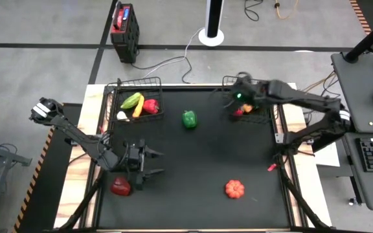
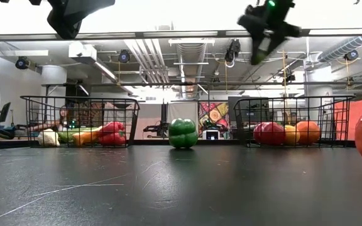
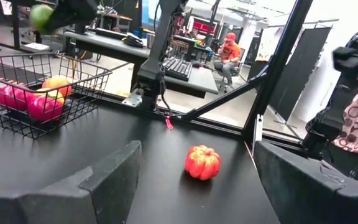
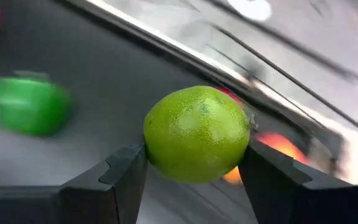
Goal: Sort produce into baskets
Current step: Put the lime into the right wire basket, then put the apple into the right wire basket
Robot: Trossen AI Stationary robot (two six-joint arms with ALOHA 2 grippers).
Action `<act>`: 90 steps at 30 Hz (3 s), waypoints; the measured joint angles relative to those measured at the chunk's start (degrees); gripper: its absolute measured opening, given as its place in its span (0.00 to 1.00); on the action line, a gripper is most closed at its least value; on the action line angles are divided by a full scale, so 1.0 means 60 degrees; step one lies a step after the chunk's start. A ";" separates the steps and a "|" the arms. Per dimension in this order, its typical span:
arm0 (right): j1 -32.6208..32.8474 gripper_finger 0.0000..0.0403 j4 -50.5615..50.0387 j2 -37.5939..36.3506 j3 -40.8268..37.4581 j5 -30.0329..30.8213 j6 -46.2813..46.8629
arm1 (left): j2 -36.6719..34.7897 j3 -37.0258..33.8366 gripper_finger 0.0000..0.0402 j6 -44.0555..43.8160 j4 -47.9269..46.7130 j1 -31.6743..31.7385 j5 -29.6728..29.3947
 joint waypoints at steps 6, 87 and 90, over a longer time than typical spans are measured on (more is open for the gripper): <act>-0.1556 0.54 -0.2323 -0.0168 -0.0251 0.0009 0.1422 | 0.0000 0.0000 0.73 0.0000 0.0000 0.0000 -0.0005; 0.0986 0.80 0.2717 0.0898 -0.0801 -0.0916 -0.1079 | 0.4781 0.7508 0.73 -0.4169 -1.8518 -0.2214 0.5522; 0.0986 0.80 0.2713 0.0898 -0.0801 -0.0914 -0.1032 | 0.4734 0.7521 0.73 -0.4117 -1.8508 -0.2231 0.5560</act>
